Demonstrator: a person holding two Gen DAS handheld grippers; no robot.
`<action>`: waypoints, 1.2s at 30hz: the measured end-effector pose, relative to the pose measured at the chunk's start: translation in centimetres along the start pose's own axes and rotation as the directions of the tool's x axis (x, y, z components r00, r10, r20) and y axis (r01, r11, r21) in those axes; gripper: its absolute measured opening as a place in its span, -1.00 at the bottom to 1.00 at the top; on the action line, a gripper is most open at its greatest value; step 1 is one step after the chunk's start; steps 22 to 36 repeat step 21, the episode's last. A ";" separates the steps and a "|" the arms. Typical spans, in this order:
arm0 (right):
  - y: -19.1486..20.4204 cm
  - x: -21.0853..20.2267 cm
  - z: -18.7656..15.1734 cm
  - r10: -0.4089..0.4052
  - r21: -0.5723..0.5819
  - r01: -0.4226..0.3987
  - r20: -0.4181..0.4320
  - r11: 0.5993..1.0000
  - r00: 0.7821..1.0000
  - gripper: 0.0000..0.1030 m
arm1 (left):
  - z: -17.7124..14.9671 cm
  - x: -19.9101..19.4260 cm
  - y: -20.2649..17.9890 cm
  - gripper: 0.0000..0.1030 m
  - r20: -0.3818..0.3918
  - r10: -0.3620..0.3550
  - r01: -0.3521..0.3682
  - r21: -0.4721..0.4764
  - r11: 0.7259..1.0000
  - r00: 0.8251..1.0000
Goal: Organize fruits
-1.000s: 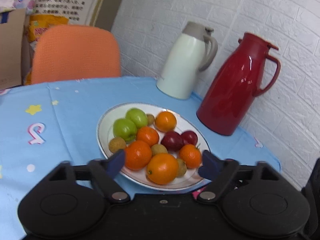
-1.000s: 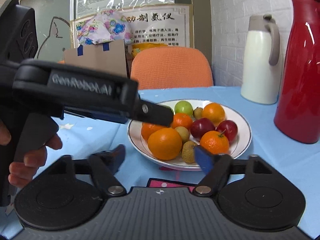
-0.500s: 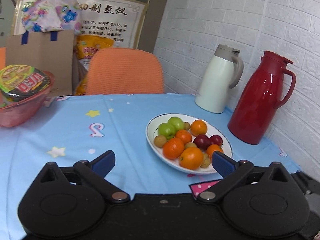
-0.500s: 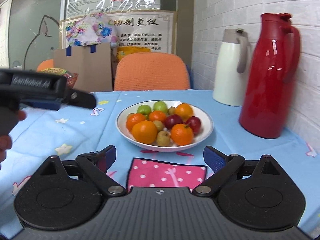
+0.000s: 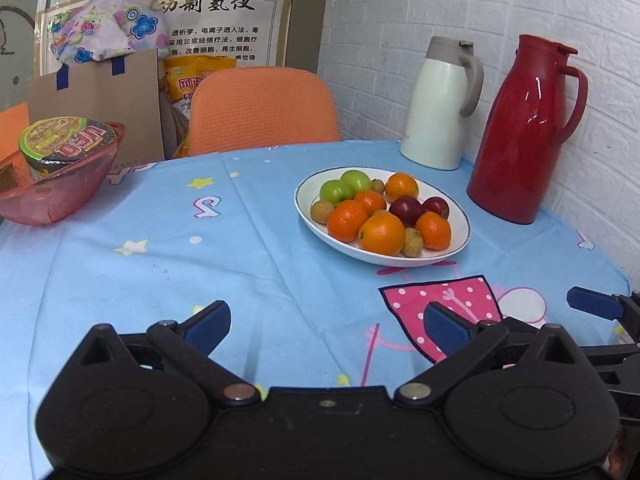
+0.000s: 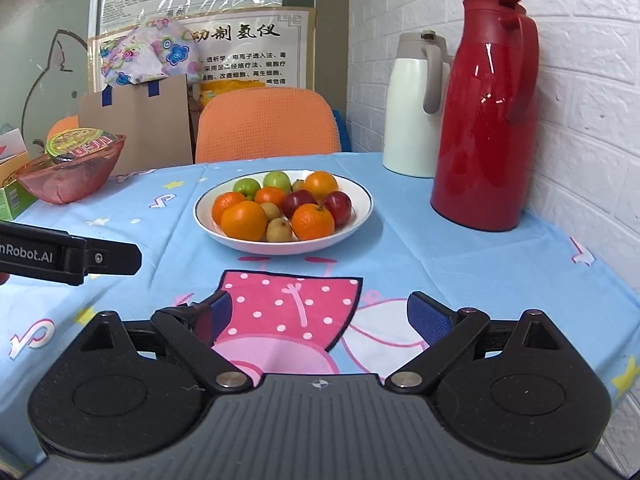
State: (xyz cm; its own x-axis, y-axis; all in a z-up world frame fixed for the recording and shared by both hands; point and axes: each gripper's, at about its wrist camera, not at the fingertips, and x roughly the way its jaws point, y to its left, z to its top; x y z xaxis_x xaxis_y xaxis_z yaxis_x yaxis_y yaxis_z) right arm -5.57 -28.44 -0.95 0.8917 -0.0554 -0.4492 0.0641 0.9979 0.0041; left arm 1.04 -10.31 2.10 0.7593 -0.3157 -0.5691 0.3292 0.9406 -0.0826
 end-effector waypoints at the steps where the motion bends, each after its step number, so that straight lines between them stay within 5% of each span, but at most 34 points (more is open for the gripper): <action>1: -0.1 0.0 0.0 -0.004 0.007 0.004 0.001 1.000 1.000 1.00 | 0.0 0.0 -0.1 1.00 0.002 0.008 -0.008 0.001 1.000 1.000; 36: -0.5 1.5 0.3 -0.004 0.021 0.004 -0.017 1.000 1.000 1.00 | -0.1 1.0 0.3 1.00 -0.004 0.043 -0.043 0.006 0.999 0.999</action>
